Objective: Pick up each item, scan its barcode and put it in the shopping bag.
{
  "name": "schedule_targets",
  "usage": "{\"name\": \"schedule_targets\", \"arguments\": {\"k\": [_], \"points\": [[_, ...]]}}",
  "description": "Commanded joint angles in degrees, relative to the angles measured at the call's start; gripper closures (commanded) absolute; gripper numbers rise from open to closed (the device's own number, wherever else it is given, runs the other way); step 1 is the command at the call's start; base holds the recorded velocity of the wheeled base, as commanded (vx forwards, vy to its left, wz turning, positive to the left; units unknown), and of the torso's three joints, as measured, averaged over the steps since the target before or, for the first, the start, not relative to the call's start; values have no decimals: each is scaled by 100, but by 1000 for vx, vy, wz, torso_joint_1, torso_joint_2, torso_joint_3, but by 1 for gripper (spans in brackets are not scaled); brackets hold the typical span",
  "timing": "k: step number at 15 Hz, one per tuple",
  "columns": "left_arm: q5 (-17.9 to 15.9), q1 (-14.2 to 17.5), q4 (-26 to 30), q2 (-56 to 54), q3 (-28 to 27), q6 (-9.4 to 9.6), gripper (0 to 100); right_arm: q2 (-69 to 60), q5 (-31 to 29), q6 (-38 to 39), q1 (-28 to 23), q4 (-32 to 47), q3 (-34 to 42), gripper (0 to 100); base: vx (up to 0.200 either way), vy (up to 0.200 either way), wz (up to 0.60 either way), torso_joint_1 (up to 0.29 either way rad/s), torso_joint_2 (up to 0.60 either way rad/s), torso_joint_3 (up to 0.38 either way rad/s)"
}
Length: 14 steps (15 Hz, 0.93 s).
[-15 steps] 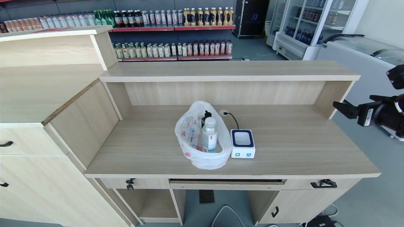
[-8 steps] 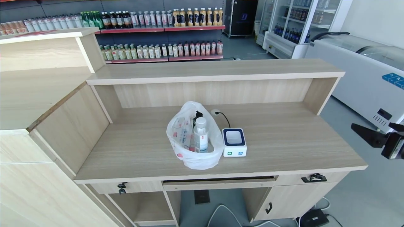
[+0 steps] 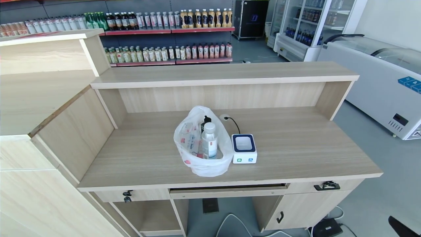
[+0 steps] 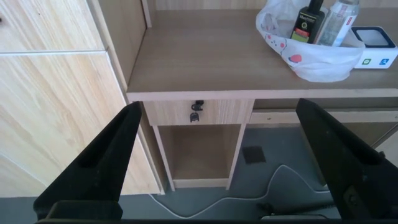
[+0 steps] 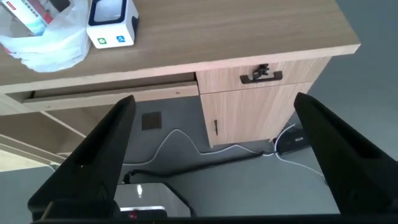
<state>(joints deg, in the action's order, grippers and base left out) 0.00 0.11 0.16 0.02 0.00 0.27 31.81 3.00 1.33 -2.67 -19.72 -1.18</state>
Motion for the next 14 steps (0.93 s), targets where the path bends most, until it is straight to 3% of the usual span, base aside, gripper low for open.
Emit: {"name": "schedule_targets", "arguments": {"k": [1,5,14], "points": [[0,-2,2,-2,0,0,0,-2372,-256,113,188,1551,118,0,0,0,0,0,0,0],[0,-2,2,-2,0,0,0,-3181,-441,52,249,1841,118,0,0,0,0,0,0,0],[0,-2,2,-2,0,0,0,-3181,-608,245,249,1937,118,0,0,0,0,0,0,0]]}}
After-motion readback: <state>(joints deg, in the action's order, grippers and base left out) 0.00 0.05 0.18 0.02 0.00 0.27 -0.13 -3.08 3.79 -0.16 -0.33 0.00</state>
